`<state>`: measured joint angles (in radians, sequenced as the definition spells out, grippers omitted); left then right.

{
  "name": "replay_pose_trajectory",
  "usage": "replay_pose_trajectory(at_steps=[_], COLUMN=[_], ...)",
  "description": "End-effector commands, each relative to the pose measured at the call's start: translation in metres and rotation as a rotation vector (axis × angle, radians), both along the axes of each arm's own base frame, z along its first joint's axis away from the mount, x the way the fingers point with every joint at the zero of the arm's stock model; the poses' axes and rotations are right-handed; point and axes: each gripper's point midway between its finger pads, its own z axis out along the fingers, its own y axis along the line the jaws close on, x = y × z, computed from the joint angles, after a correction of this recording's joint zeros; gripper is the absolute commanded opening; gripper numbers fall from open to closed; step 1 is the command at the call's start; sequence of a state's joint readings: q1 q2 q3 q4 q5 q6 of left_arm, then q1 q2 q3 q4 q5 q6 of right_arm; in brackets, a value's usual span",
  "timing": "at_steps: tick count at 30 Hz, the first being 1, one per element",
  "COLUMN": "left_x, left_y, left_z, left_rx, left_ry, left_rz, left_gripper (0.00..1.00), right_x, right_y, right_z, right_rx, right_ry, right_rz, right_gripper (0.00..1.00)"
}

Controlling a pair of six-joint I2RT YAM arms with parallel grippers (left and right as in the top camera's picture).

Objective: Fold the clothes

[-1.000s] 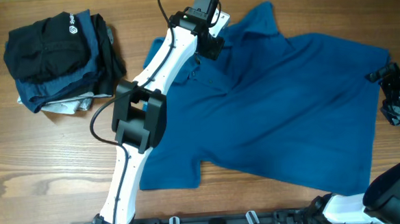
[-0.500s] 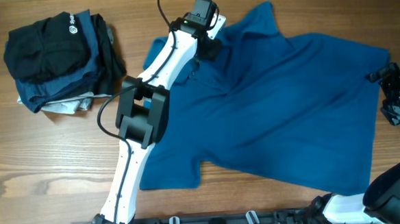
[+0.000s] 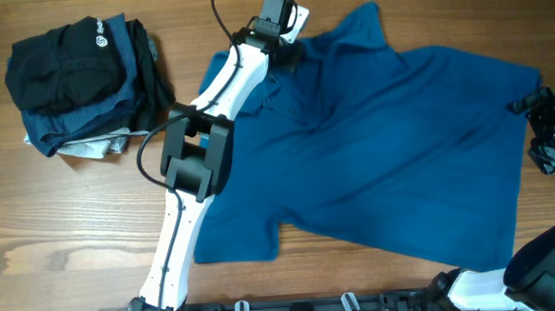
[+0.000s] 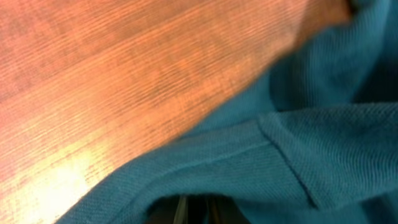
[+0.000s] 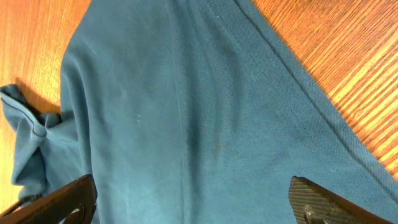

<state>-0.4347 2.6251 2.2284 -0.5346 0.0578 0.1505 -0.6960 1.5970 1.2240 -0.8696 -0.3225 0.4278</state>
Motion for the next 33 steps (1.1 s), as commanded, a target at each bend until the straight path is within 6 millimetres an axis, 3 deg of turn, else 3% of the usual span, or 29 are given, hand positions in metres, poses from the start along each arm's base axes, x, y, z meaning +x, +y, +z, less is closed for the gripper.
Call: replay_pose_trajectory(at_steps=[1, 4, 6, 13, 16, 20, 23, 26, 28, 30, 31, 33], left_x=[0.024, 0.047, 0.052, 0.066, 0.080, 0.099, 0.100, 0.090, 0.075, 0.058, 0.049, 0.032], left_y=[0.024, 0.035, 0.040, 0.062, 0.073, 0.074, 0.061, 0.036, 0.011, -0.016, -0.031, -0.054], left_z=[-0.022, -0.007, -0.008, -0.047, -0.037, 0.013, 0.059, 0.104, 0.126, 0.137, 0.137, 0.130], left_rx=[-0.011, -0.097, -0.118, -0.109, -0.120, -0.174, -0.204, -0.218, -0.221, -0.211, -0.178, -0.076], left_ry=[-0.037, -0.097, -0.103, -0.123, -0.187, -0.297, -0.355, -0.401, -0.406, -0.404, -0.412, -0.435], left_rz=[0.128, 0.214, 0.230, 0.274, 0.305, 0.310, 0.290, 0.220, 0.120, 0.006, -0.065, -0.201], left_gripper=[0.13, 0.15, 0.15, 0.20, 0.20, 0.20, 0.24, 0.28, 0.42, 0.53, 0.61, 0.68], right_x=[0.005, 0.005, 0.005, 0.005, 0.005, 0.005, 0.005, 0.005, 0.005, 0.005, 0.005, 0.005], right_y=[0.000, 0.000, 0.000, 0.000, 0.000, 0.000, 0.000, 0.000, 0.000, 0.000, 0.000, 0.000], right_z=[0.012, 0.012, 0.012, 0.012, 0.012, 0.012, 0.012, 0.012, 0.012, 0.012, 0.012, 0.012], right_rx=[-0.014, -0.013, -0.014, -0.014, -0.014, -0.014, -0.014, -0.014, -0.014, -0.013, -0.014, -0.014], right_ry=[-0.037, -0.037, -0.037, -0.037, -0.037, -0.037, -0.037, -0.037, -0.037, -0.037, -0.037, -0.037], right_rz=[0.012, 0.012, 0.013, 0.012, 0.012, 0.013, 0.013, 0.013, 0.012, 0.012, 0.012, 0.013], right_gripper=[1.00, 0.99, 1.00, 0.99, 1.00, 1.00, 1.00, 0.99, 1.00, 1.00, 1.00, 0.99])
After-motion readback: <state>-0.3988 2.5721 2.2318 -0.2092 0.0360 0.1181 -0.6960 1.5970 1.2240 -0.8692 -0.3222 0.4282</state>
